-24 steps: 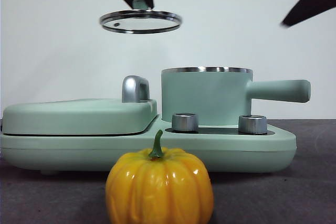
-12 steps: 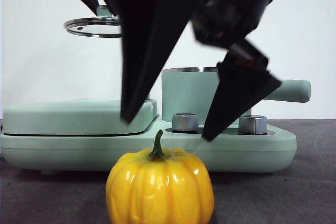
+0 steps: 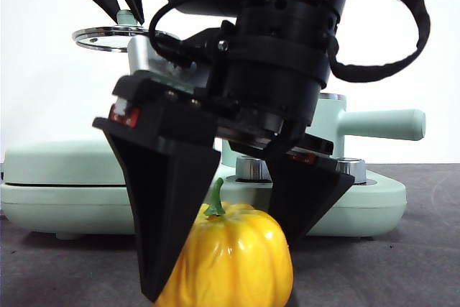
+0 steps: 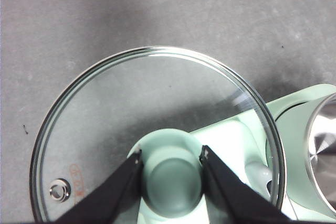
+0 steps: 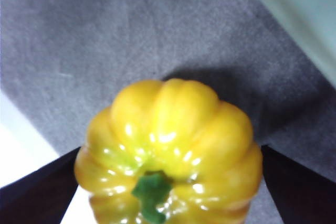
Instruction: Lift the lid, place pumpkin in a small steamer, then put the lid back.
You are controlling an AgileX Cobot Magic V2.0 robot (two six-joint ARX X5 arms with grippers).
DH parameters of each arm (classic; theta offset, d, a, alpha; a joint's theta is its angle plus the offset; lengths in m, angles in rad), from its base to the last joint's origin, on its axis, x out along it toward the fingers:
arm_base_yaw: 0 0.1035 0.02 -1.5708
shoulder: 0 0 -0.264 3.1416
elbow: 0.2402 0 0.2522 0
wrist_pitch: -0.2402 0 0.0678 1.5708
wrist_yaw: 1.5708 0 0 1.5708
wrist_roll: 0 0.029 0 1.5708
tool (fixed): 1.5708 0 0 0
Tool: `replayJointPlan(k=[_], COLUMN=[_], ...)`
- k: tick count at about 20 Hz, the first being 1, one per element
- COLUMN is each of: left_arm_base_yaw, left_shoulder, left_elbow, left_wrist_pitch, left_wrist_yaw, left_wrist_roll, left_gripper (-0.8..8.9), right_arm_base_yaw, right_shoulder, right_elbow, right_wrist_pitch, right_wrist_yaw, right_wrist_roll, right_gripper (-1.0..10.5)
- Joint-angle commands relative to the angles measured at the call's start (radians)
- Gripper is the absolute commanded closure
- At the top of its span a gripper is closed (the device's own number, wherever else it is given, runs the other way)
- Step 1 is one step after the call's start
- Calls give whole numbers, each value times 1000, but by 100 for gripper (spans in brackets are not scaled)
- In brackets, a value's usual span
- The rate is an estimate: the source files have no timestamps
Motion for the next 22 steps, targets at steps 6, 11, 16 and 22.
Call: replayJointPlan(k=[6, 11, 16, 22], left_arm_base_yaw=[-3, 8, 21, 21], left_shoulder=[-12, -12, -12, -12], left_elbow=[42, 42, 42, 42], left_wrist_pitch=[17, 17, 18, 19], left_wrist_yaw=[6, 6, 6, 6], left_wrist_roll=[-11, -11, -11, -12], left_gripper=[799, 799, 799, 799], right_arm_base_yaw=[16, -43, -216, -420], right_shoulder=[18, 17, 47, 223], right_elbow=[37, 321, 674, 981], right_wrist_pitch=[-8, -291, -496, -615], right_wrist_yaw=[-1, 0, 8, 31], right_wrist_roll=[-5, -64, -116, -179], right_gripper=[592, 591, 591, 591])
